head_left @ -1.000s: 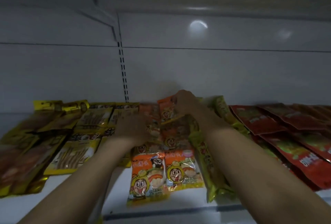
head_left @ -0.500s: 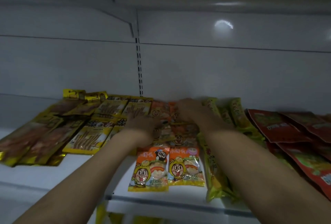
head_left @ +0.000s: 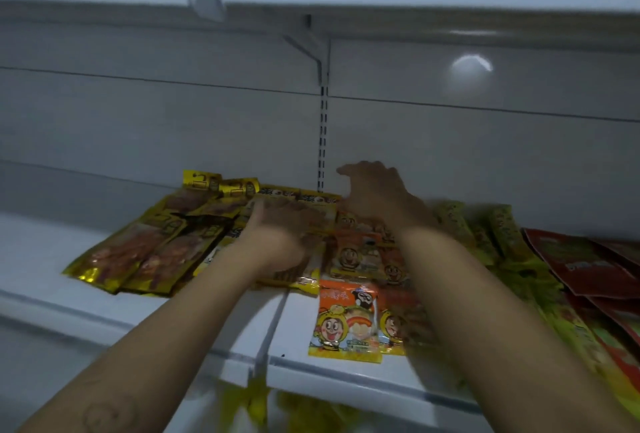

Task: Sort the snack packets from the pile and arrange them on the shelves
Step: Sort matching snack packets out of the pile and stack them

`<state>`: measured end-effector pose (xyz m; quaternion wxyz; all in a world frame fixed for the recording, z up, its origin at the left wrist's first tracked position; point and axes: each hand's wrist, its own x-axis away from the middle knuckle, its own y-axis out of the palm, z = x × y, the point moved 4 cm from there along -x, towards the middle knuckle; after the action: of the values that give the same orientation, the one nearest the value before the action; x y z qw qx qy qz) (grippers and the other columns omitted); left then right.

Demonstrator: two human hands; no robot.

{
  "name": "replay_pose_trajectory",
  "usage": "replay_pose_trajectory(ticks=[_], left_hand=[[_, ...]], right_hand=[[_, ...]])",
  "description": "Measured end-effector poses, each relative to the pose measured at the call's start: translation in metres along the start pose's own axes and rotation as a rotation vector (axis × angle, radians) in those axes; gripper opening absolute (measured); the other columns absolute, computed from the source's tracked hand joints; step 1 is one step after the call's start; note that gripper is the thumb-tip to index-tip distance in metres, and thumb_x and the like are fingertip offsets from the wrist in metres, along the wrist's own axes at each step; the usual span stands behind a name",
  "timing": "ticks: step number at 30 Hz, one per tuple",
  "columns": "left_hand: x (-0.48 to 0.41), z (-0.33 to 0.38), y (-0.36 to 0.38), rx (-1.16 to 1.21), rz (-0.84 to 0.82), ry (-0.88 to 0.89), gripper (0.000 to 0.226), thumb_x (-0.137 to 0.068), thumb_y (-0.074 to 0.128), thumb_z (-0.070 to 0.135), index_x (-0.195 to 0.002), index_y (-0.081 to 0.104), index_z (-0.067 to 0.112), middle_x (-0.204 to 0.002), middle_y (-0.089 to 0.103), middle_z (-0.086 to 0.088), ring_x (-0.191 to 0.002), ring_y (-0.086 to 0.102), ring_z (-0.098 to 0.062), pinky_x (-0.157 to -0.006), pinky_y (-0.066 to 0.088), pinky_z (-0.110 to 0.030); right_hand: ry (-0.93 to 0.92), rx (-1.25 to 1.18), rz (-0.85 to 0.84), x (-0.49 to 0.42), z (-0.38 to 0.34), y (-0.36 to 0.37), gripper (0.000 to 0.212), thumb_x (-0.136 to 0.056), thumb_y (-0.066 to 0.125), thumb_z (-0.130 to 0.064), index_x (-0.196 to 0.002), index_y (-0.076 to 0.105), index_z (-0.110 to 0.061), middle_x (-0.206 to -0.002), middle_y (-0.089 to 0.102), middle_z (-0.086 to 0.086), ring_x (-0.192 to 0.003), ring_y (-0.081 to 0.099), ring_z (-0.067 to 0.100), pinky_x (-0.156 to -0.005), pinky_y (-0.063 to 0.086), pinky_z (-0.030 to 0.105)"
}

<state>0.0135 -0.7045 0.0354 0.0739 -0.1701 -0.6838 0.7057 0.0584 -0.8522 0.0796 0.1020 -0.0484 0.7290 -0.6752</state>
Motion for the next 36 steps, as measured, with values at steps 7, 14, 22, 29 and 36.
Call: replay_pose_trajectory(ticks=[7,14,22,29,36], left_hand=[[0.089,-0.15,-0.033,-0.125,0.2,-0.215,0.057,-0.092,0.042,0.064,-0.141,0.045,0.036,-0.135,0.057,0.003,-0.127,0.047,-0.024,-0.097,0.032,-0.042],[0.205,-0.292,-0.055,-0.132,0.261,-0.499,0.067,-0.092,0.038,0.068,-0.147,0.037,0.03,-0.148,0.046,0.004,-0.135,0.04,-0.02,-0.104,0.025,-0.043],[0.333,-0.406,-0.061,-0.211,0.231,-0.771,0.067,-0.093,0.04,0.066,-0.149,0.033,0.029,-0.151,0.042,0.004,-0.138,0.035,-0.02,-0.1,0.027,-0.043],[0.391,-0.473,-0.063,-0.188,0.225,-0.921,0.066,-0.094,0.041,0.064,-0.148,0.033,0.029,-0.15,0.042,0.002,-0.139,0.033,-0.02,-0.101,0.028,-0.044],[0.398,-0.548,-0.044,-0.105,0.212,-0.989,0.063,-0.094,0.043,0.061,-0.148,0.034,0.029,-0.151,0.043,0.001,-0.14,0.033,-0.021,-0.106,0.027,-0.046]], right_hand=[[-0.166,-0.095,0.099,-0.002,-0.158,-0.009,0.08,-0.09,0.064,-0.049,-0.155,0.022,-0.028,-0.153,0.037,0.005,-0.135,0.039,0.032,-0.11,0.036,0.046],[-0.384,-0.217,0.122,0.001,-0.336,0.018,0.077,-0.083,0.069,-0.051,-0.148,0.035,-0.027,-0.147,0.043,0.002,-0.133,0.039,0.027,-0.106,0.035,0.04],[-0.581,-0.331,0.076,0.007,-0.518,0.044,0.081,-0.085,0.067,-0.052,-0.151,0.03,-0.025,-0.154,0.035,0.0,-0.14,0.03,0.025,-0.111,0.028,0.04],[-0.694,-0.37,0.047,-0.001,-0.619,0.063,0.079,-0.086,0.066,-0.051,-0.152,0.029,-0.026,-0.154,0.035,0.0,-0.139,0.031,0.024,-0.109,0.028,0.038],[-0.722,-0.348,0.008,-0.044,-0.7,0.093,0.075,-0.088,0.064,-0.051,-0.151,0.031,-0.026,-0.154,0.036,0.001,-0.139,0.032,0.025,-0.11,0.028,0.041]])
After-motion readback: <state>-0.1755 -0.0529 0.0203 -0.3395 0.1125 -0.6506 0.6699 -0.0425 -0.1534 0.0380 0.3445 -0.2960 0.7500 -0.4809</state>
